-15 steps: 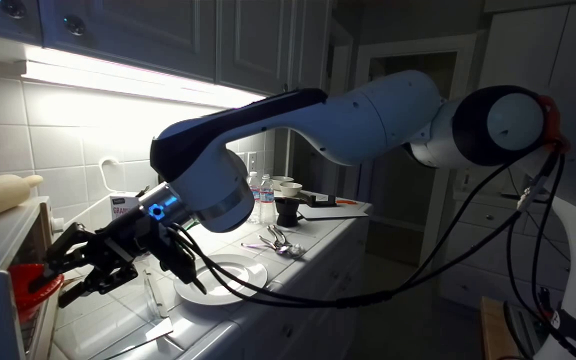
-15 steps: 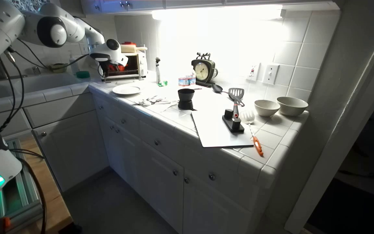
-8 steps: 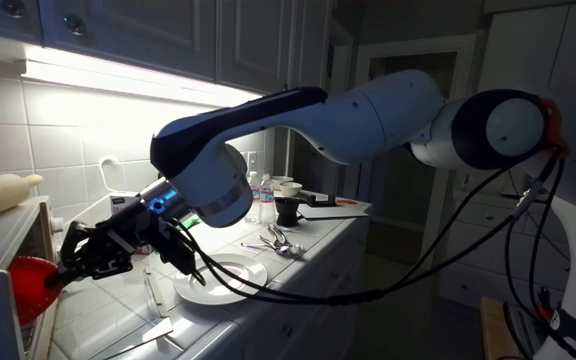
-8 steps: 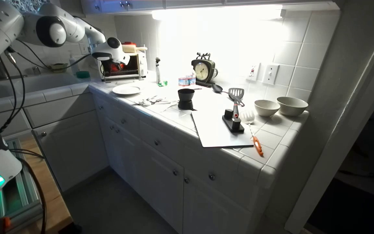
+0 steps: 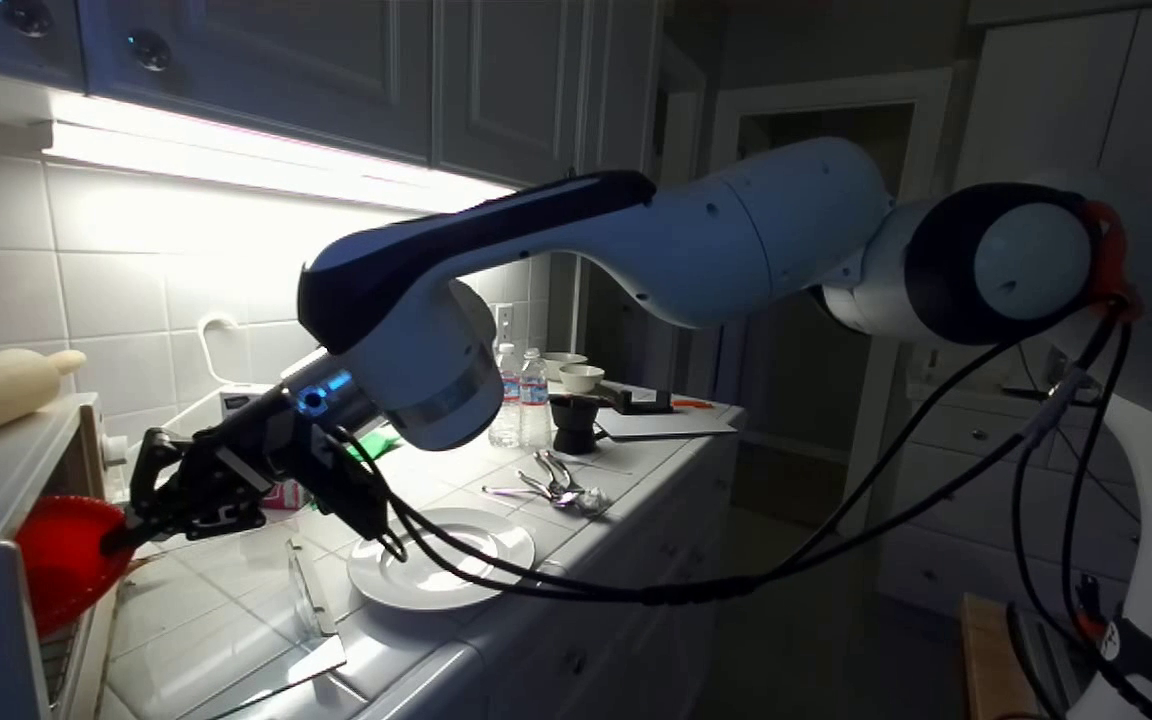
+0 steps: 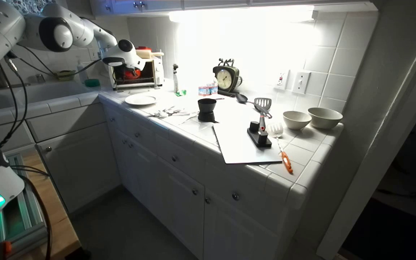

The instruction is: Put the bowl on the plate

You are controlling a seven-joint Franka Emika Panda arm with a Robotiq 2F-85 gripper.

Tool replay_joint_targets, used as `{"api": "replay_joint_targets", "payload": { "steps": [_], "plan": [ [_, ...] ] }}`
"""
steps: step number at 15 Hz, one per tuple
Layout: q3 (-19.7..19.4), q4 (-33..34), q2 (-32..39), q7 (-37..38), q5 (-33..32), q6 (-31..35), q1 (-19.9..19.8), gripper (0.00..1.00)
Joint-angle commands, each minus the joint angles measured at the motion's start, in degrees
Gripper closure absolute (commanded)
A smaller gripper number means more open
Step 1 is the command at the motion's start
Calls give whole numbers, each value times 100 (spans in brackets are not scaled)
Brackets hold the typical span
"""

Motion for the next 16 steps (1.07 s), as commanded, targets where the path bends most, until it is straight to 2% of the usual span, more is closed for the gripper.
{"api": "replay_joint_targets", "payload": {
  "steps": [1,4,8,13,16],
  "plan": [
    [-108,-293,-234,528,159,390,24,99],
    [-9,-562,-472,633,338,621,-105,99],
    [235,-1085,-930,402,854,934,-341,99],
    [593,-1859,-1505,-10,2004,1732,-696,99],
    [880,-2070,-1711,-565,2832,2121,-962,99]
  ]
}}
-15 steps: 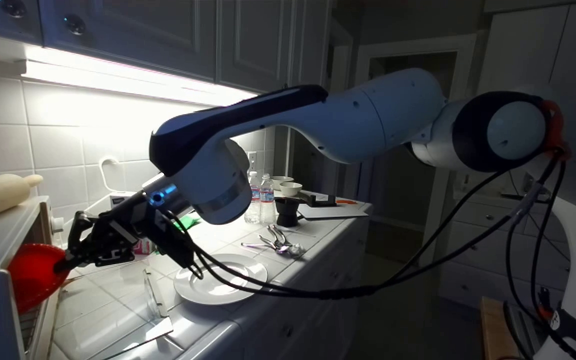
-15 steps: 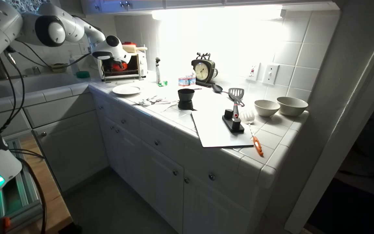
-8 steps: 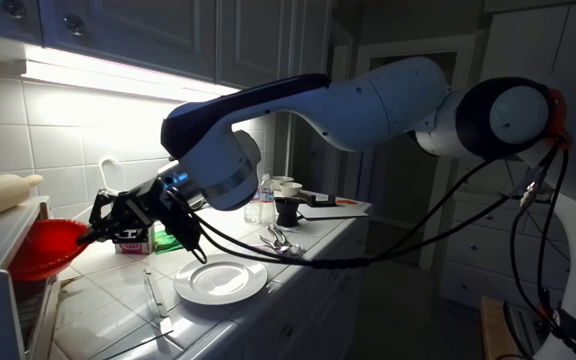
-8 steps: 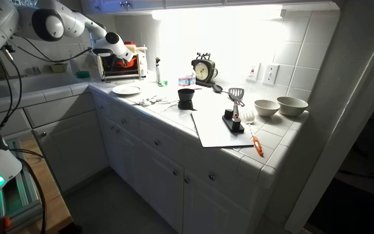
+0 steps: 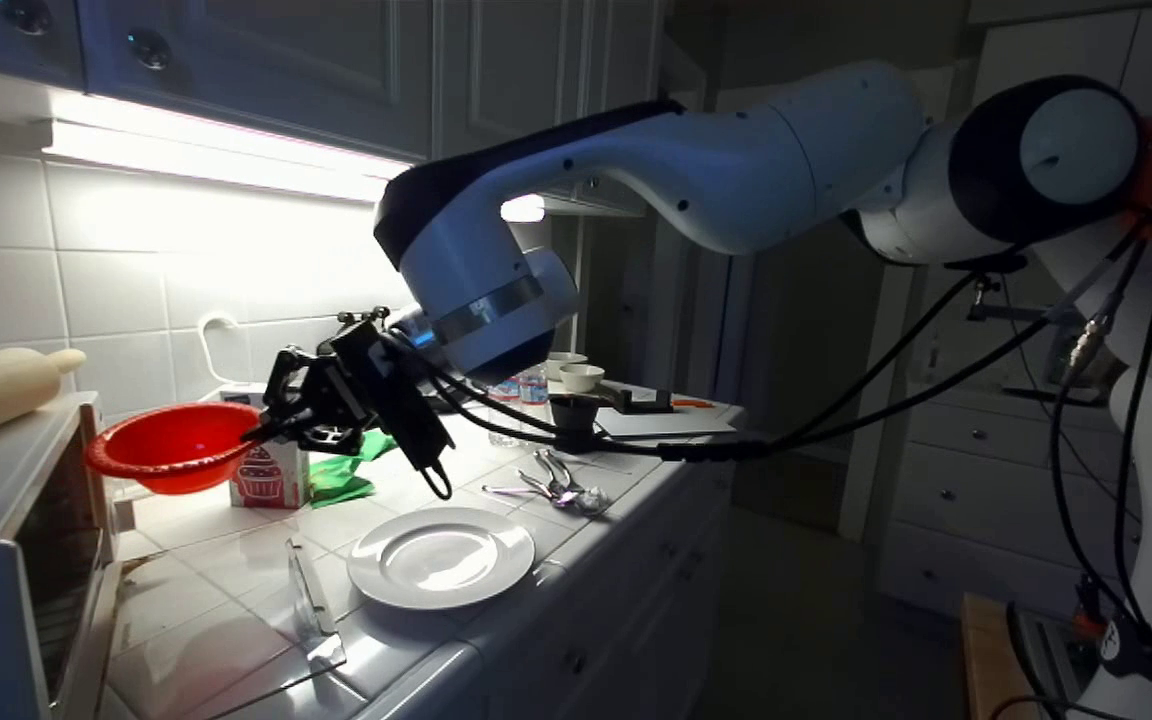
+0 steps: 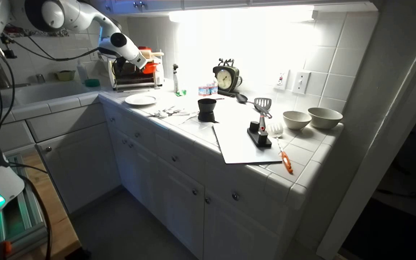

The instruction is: Put the bowl on the plate

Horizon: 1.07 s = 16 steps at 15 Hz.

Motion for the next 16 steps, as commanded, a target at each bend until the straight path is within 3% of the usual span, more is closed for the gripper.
{"api": "replay_joint_targets", "payload": {
  "steps": [1,4,7,11,14,16],
  "plan": [
    [378,-563,-490,-763,1036,417,-343,99],
    [436,-529,-615,-1531,2042,618,-479,99],
    [140,-605,-802,-2290,3102,543,-422,99],
    [-617,-1024,-1190,-3472,4650,54,-207,99],
    [-1394,-1627,-1512,-4430,6039,-487,91,99],
    [-1703,-2196,-1730,-4975,6765,-874,227,99]
  ]
}}
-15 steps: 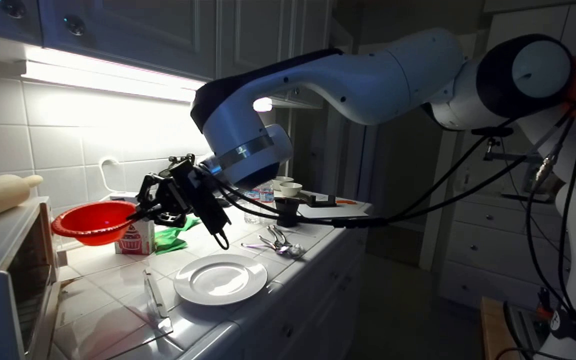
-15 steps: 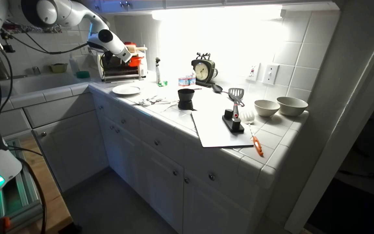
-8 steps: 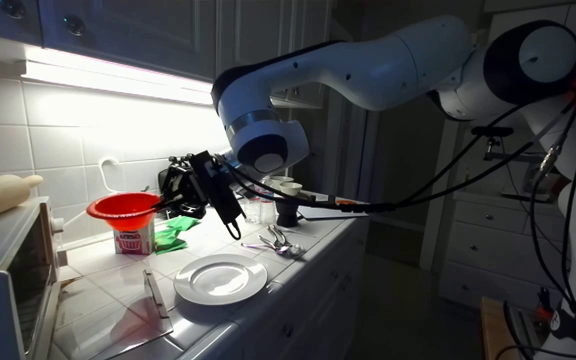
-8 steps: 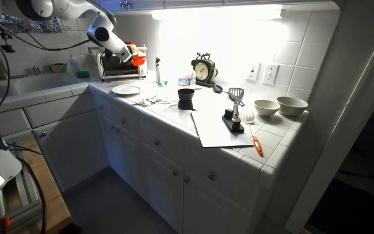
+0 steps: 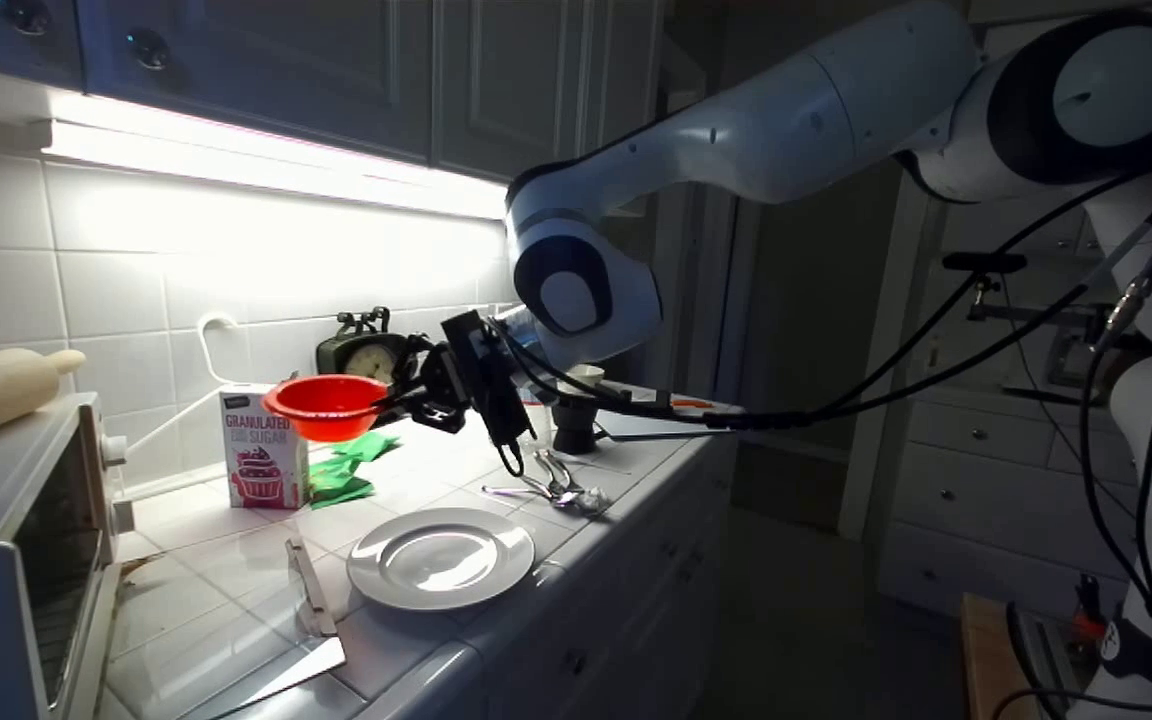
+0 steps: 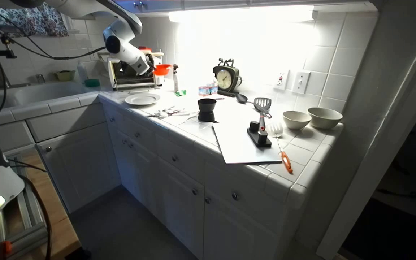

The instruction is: Put the bowl on the plate

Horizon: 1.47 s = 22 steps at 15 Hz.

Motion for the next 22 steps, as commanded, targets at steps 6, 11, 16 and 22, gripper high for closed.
{"api": "replay_joint_targets", "payload": {
  "steps": [6,11,16,22],
  "plan": [
    [-807,-1995,-810,65,353,-1152,410,99],
    [-485,-2597,-1027,187,291,-1491,271,99],
    [-309,-3012,-1292,330,125,-1538,256,99],
    [-269,-3266,-1400,363,58,-1455,236,99]
  ]
}}
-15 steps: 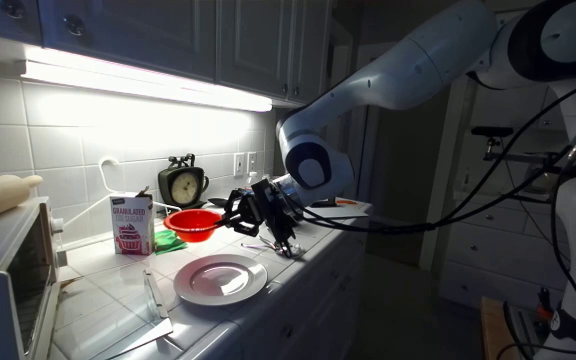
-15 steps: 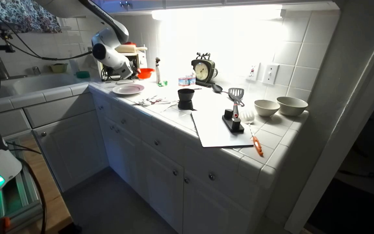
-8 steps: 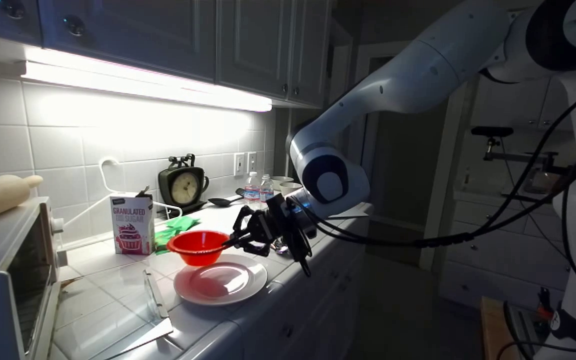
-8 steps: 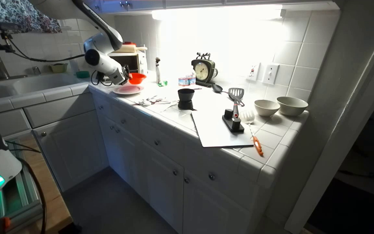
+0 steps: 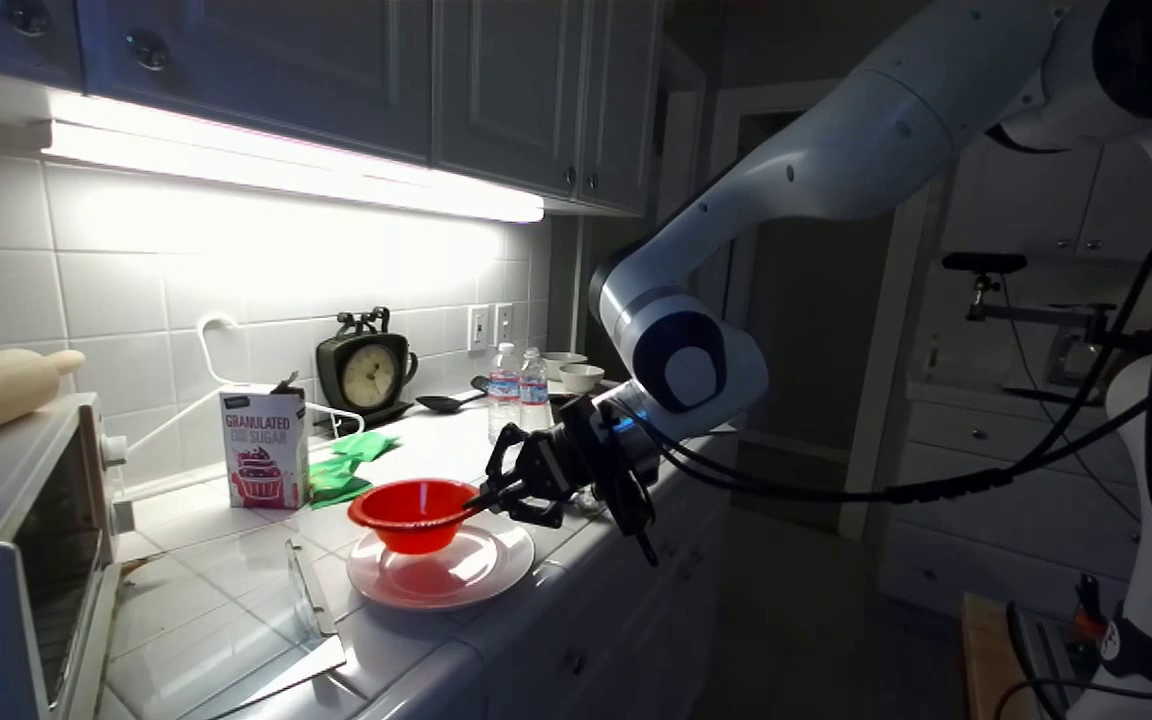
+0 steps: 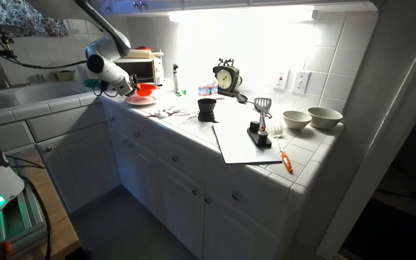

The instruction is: Put the bowl on the plate

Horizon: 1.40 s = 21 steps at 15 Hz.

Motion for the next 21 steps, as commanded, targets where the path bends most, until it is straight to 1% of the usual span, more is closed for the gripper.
{"api": "replay_joint_targets", "payload": {
  "steps": [1,5,6,7,8,11,18,19,21],
  "plan": [
    [65,-295,-221,189,-186,-51,-70,99],
    [66,-332,-203,204,-251,-8,-89,99],
    [63,-333,-205,196,-264,23,-89,96],
    [64,-337,-208,198,-279,25,-95,71],
    [68,-333,-212,207,-301,33,-100,71],
    [71,-324,-225,214,-331,51,-104,53],
    [33,-400,-485,142,-263,46,-114,3],
    [24,-403,-531,132,-258,50,-117,1],
    [8,-426,-653,116,-259,65,-126,0]
  ]
}}
